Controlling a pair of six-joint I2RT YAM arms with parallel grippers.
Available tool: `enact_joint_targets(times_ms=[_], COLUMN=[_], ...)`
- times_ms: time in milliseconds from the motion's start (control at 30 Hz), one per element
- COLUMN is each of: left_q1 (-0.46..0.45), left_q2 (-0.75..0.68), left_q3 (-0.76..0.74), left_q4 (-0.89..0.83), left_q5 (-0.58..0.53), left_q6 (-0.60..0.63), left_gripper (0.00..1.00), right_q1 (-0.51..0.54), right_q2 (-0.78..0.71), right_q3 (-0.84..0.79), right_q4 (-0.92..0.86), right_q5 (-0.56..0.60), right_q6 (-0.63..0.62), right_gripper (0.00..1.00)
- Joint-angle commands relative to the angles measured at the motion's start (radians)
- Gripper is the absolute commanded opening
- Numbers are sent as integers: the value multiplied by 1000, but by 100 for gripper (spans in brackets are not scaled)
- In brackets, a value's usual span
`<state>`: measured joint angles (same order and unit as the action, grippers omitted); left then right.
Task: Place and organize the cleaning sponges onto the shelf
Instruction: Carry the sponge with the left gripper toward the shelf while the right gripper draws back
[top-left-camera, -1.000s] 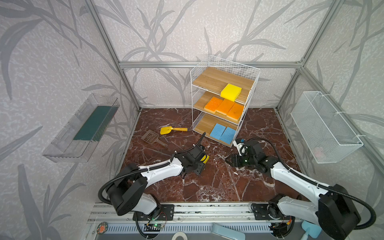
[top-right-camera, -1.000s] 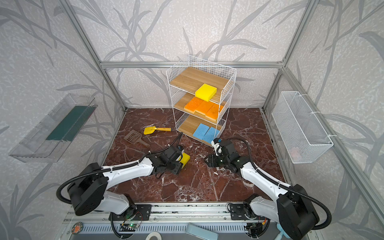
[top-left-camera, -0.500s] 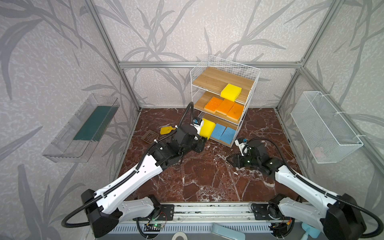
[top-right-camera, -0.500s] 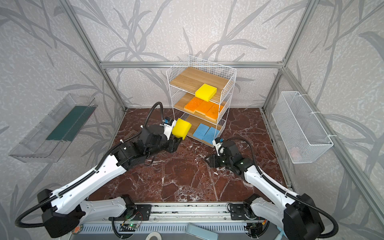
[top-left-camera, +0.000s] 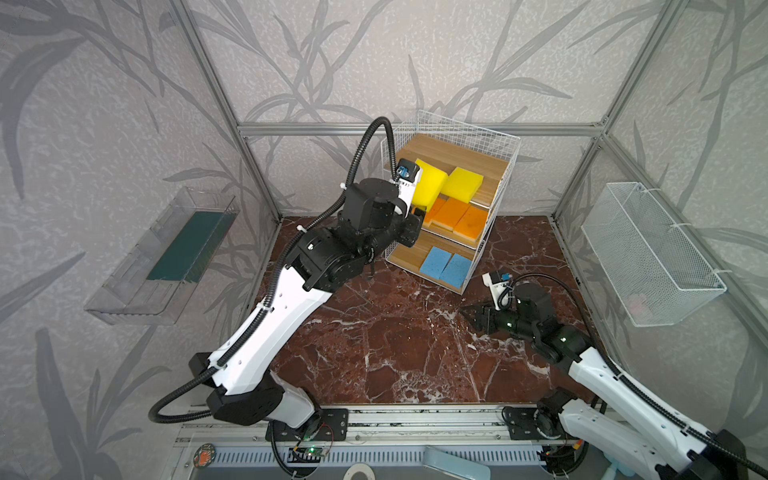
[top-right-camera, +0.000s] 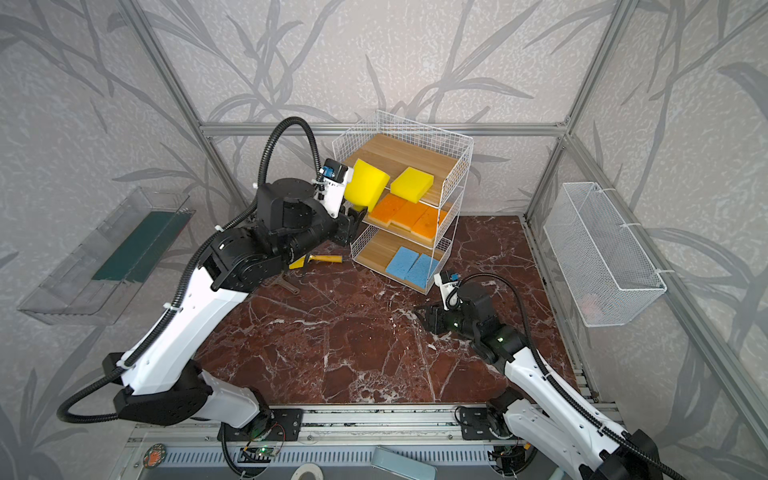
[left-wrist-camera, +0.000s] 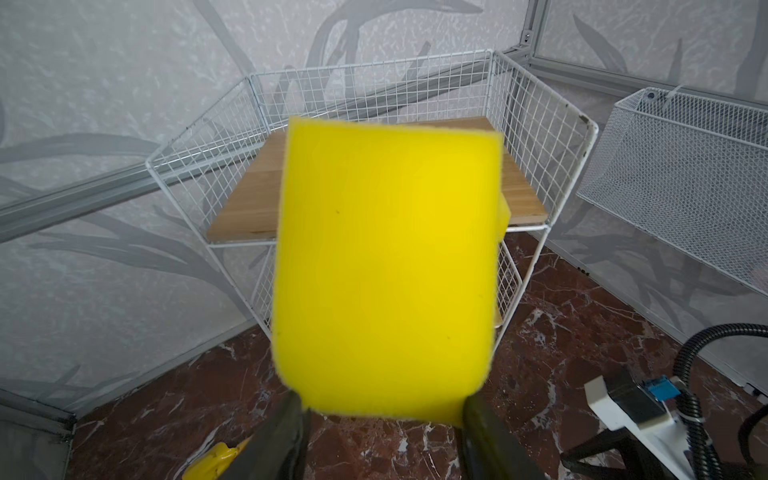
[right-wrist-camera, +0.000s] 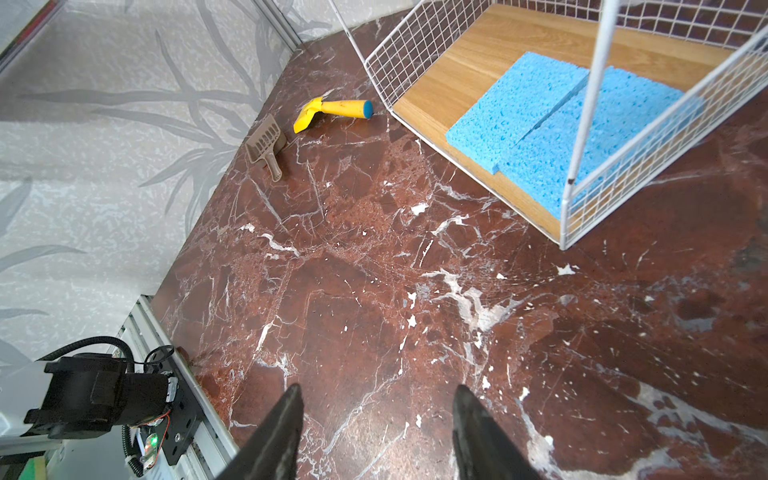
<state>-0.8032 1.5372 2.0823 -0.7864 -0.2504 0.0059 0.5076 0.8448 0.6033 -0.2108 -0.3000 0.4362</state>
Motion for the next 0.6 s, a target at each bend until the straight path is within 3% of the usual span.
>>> enact_joint_targets(times_ms=[0,200,567], left_q1=[7,65,171], left_q2=[86,233,335], left_q3=[131,328,417], left_q4=[-106,-179,-153], left_q5=[-38,-13,114], left_q6=[95,104,55], left_gripper=[55,55,54], right_q1=[-3,-3,-3], right_q2=[-65,-121,-33], right_q3=[34,19,-9], right_q4=[-8,4,59], right_q5=[52,90,58], right_q6=[-25,-39,-23], right_gripper=[57,57,57])
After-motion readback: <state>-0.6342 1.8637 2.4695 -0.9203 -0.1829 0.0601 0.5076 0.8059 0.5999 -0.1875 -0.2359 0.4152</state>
